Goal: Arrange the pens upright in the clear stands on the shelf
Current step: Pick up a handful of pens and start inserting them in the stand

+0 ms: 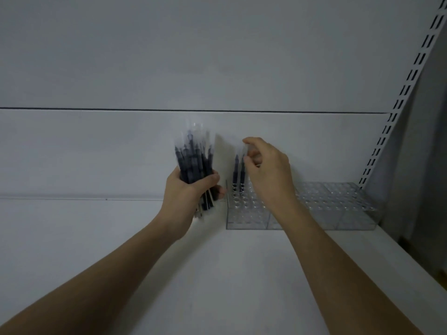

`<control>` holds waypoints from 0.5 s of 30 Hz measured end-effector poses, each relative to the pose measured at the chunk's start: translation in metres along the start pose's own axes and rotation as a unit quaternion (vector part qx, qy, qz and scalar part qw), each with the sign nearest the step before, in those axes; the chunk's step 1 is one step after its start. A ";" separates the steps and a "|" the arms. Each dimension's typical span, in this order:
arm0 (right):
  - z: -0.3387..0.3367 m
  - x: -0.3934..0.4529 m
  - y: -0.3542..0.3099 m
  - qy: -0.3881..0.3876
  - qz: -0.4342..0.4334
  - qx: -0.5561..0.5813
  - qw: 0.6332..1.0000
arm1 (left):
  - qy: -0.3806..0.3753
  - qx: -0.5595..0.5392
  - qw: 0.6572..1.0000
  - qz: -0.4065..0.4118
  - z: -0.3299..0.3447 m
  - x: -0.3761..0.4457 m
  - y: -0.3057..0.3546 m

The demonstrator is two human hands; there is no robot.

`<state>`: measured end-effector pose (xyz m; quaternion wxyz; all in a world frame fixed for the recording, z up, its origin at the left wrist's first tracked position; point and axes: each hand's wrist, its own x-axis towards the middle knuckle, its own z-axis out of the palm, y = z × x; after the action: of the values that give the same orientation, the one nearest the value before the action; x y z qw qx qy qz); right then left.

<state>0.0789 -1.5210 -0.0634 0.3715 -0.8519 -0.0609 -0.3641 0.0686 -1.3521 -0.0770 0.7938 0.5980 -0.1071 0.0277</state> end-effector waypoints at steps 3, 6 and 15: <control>-0.006 0.002 -0.008 0.039 0.003 0.026 0.999 | -0.004 -0.043 0.999 -0.011 0.012 0.000 0.003; -0.016 0.009 -0.025 0.054 0.029 0.133 0.989 | -0.018 -0.065 0.998 -0.012 0.018 -0.002 0.006; -0.014 0.004 -0.031 -0.067 0.060 0.261 0.961 | -0.063 -0.059 0.996 -0.005 0.027 0.005 0.008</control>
<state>0.0624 -1.5087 -0.0363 0.5972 -0.7498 -0.1277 -0.2546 0.0684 -1.3760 -0.0619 0.8197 0.5509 -0.1558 -0.0201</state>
